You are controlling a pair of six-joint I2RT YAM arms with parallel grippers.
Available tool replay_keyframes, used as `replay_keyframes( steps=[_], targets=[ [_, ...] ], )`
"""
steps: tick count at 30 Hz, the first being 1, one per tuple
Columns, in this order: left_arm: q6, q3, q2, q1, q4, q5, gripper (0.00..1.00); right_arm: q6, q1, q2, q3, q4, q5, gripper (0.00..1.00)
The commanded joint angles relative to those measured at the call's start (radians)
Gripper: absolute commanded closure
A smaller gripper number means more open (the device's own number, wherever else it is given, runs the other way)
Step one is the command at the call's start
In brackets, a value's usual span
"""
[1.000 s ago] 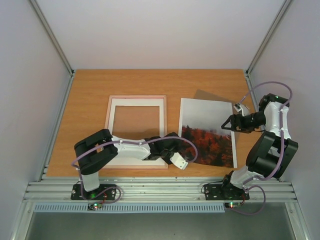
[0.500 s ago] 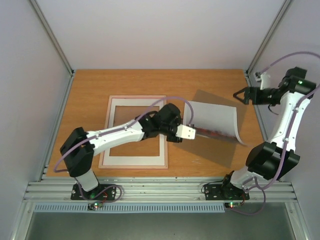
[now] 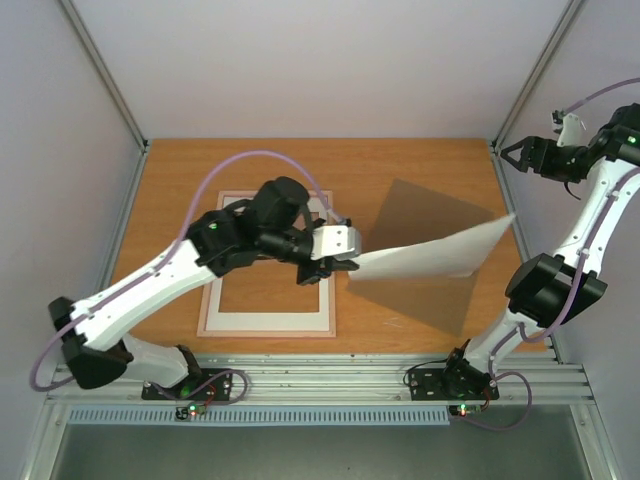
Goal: Put the photo into the frame
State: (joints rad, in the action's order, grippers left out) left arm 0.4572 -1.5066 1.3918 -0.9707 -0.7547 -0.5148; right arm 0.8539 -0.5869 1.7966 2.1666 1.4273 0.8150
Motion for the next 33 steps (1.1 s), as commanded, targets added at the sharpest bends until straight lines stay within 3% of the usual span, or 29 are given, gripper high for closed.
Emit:
replay_keyframes(
  steps=[1, 8, 11, 17, 26, 33],
  targets=[
    [-0.086, -0.067, -0.096, 0.037, -0.131, -0.087, 1.00, -0.030, -0.017, 0.022, 0.035, 0.044, 0.075, 0.14],
    [-0.231, -0.124, -0.060, 0.269, -0.280, -0.311, 1.00, -0.032, -0.011, -0.006, -0.103, 0.019, 0.168, 0.20],
    [-0.278, -0.115, 0.010, 0.373, -0.340, -0.337, 0.99, -0.018, 0.015, -0.032, -0.195, 0.019, 0.175, 0.22],
    [-0.061, -0.105, 0.185, 0.544, -0.523, -0.203, 1.00, -0.013, 0.081, -0.119, -0.434, -0.013, 0.179, 0.23],
    [0.157, -0.074, 0.334, 0.588, -0.333, 0.190, 1.00, -0.044, 0.214, -0.245, -0.844, -0.171, 0.148, 0.24],
    [0.320, -0.054, 0.361, 0.604, -0.164, 0.201, 1.00, -0.072, 0.316, -0.201, -0.939, -0.258, 0.172, 0.24]
  ],
)
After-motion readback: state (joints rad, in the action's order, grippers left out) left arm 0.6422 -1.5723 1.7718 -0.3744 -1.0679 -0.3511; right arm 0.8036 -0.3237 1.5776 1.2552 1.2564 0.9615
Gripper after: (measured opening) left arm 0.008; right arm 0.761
